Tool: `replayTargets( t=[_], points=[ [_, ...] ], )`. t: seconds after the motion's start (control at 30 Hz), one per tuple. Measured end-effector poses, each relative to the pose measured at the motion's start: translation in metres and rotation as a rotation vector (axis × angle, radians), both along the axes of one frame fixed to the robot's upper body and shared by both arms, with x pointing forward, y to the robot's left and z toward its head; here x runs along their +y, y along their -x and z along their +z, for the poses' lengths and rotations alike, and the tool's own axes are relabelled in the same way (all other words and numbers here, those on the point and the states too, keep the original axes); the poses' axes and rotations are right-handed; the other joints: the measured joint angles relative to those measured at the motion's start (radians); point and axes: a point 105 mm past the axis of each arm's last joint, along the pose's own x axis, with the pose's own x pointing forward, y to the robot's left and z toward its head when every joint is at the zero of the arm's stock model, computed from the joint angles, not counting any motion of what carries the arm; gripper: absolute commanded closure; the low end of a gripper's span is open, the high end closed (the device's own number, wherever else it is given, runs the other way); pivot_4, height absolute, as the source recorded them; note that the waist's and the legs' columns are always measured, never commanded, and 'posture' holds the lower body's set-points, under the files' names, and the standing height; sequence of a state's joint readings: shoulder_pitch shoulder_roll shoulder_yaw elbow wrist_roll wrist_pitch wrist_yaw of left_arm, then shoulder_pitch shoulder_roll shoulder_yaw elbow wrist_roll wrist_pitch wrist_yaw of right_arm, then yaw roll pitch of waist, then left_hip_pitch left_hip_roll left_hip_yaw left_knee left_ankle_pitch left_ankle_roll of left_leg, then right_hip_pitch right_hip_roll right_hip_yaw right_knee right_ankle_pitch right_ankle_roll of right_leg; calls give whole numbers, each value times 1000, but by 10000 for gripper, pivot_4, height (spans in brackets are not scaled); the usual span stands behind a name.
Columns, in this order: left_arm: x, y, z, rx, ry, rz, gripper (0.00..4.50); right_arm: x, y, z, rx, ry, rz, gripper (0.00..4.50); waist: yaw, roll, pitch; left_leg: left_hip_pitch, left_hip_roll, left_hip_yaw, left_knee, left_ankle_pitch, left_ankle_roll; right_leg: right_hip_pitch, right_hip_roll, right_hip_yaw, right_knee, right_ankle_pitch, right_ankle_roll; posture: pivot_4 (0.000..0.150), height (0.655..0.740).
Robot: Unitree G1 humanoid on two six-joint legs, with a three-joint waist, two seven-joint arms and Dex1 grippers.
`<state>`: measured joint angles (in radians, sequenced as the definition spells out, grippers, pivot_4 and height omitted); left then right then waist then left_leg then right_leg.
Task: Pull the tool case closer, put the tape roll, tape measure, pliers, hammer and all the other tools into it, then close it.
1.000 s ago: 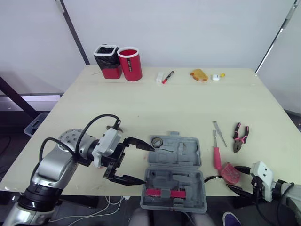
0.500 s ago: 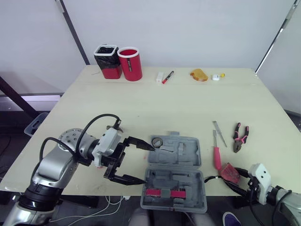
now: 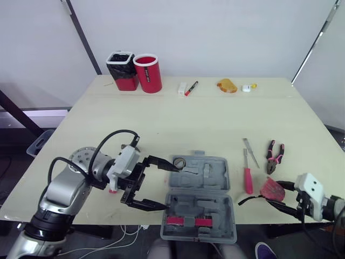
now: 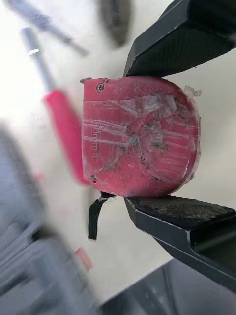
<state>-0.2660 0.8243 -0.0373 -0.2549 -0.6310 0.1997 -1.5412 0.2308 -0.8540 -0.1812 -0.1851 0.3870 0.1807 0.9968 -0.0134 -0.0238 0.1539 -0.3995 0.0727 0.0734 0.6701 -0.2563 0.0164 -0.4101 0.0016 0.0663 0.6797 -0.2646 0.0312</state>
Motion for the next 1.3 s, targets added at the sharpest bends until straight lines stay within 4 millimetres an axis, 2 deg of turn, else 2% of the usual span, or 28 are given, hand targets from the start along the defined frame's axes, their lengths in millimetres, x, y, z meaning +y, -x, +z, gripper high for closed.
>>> replayTargets(
  t=[0.07,0.2,0.33,0.47,0.57,0.73,0.83,1.13,1.3],
  points=[
    [-1,-2,0,0,12,16,0,10,-8,16,4,44,71,15516,0,0,0,0,0,0,0,0,0,0,0,0,0,0,0,1500,7400],
    [1,-8,0,-1,30,74,0,30,-20,32,7,126,197,15516,0,0,0,0,0,0,0,0,0,0,0,0,0,0,0,1500,7400],
    [5,-14,-1,0,42,156,0,51,-33,39,26,197,290,15516,0,0,0,-1,0,0,0,0,0,-1,0,0,0,0,0,1500,7400],
    [17,-21,-3,12,65,286,0,82,-54,50,17,261,384,15516,-4,0,1,-1,1,0,0,0,0,-3,0,0,0,0,0,1500,7400],
    [24,-24,-2,9,76,349,0,100,-61,56,27,294,445,15516,0,0,1,-2,1,0,-1,0,0,-3,0,0,0,0,-1,1500,7400],
    [30,-24,-4,13,85,420,0,119,-74,43,85,397,498,15516,3,0,1,-3,0,1,0,0,0,-3,-1,-1,-1,0,-1,1500,7400],
    [34,-24,-3,12,93,460,0,122,-75,38,118,439,519,15516,3,0,1,-3,0,1,-1,0,0,-3,-1,-1,-1,0,-1,1500,7400],
    [38,-21,-6,17,119,528,0,135,-101,22,151,558,482,15516,1,0,1,-3,1,3,-1,0,0,-5,-1,-1,0,0,-1,1500,7400],
    [38,-21,-6,18,123,529,0,143,-107,11,133,612,501,15516,0,0,1,-3,1,3,-1,0,0,-6,-2,-1,0,0,-1,1500,7400]
  ],
)
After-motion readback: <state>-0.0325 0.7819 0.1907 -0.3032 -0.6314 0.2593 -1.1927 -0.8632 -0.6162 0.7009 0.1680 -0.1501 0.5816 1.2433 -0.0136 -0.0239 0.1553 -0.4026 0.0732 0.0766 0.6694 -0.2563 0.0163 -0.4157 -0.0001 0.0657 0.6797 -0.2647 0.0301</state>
